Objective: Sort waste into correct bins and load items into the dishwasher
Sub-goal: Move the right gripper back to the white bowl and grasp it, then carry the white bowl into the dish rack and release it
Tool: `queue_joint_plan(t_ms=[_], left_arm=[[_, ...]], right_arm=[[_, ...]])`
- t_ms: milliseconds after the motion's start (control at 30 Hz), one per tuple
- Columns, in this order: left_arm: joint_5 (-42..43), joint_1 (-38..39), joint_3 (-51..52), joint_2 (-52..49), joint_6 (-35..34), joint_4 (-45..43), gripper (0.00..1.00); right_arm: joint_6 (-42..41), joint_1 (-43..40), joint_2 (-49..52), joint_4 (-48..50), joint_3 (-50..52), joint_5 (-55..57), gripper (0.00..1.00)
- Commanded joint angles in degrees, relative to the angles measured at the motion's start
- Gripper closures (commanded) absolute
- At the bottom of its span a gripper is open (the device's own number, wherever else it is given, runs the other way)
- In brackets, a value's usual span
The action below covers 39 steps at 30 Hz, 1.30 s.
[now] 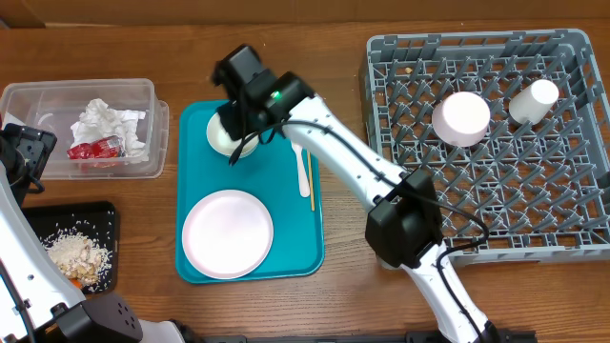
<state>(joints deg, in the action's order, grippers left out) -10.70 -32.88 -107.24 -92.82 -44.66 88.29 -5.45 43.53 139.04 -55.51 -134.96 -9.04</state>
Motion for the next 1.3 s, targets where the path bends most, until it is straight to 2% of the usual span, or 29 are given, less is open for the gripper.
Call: queue_joint_plan(t_ms=[0, 67, 533, 733, 767, 800, 1067, 1267], left_arm=[[-0.2, -0.1, -0.1, -0.2, -0.2, -0.1, 0.00], [-0.2, -0.1, -0.1, -0.2, -0.2, -0.1, 0.00], [-0.2, -0.1, -0.1, -0.2, -0.2, -0.1, 0.00], [-0.2, -0.1, -0.1, -0.2, -0.2, -0.1, 0.00], [-0.2, -0.1, -0.1, -0.2, -0.2, -0.1, 0.00], [-0.2, -0.1, -0.1, -0.2, -0.2, -0.1, 0.00], [-0.2, -0.1, -0.1, -0.2, -0.2, -0.1, 0.00], [-0.2, -0.1, -0.1, -0.2, -0.2, -0.1, 0.00]], right_arm=[[5.9, 2.9, 1.0, 1.0, -1.1, 1.9, 0.59], [5.9, 3.9, 2.6, 1.7, -1.1, 5.0, 0.59], [5.9, 4.4, 9.9, 4.2, -1.1, 5.4, 0.60], [5.0, 4.4, 9.8, 4.0, -1.5, 7.5, 0.84], [3.5, 4.3, 9.2, 3.6, -1.9, 7.5, 0.94], [3.3, 4.3, 8.7, 3.4, -2.0, 7.5, 0.96], [-1.3, 1.6, -2.5, -0.8, -2.0, 7.5, 0.96], [-11.1, -6.8, -15.5, -9.3, -2.0, 7.5, 0.96]])
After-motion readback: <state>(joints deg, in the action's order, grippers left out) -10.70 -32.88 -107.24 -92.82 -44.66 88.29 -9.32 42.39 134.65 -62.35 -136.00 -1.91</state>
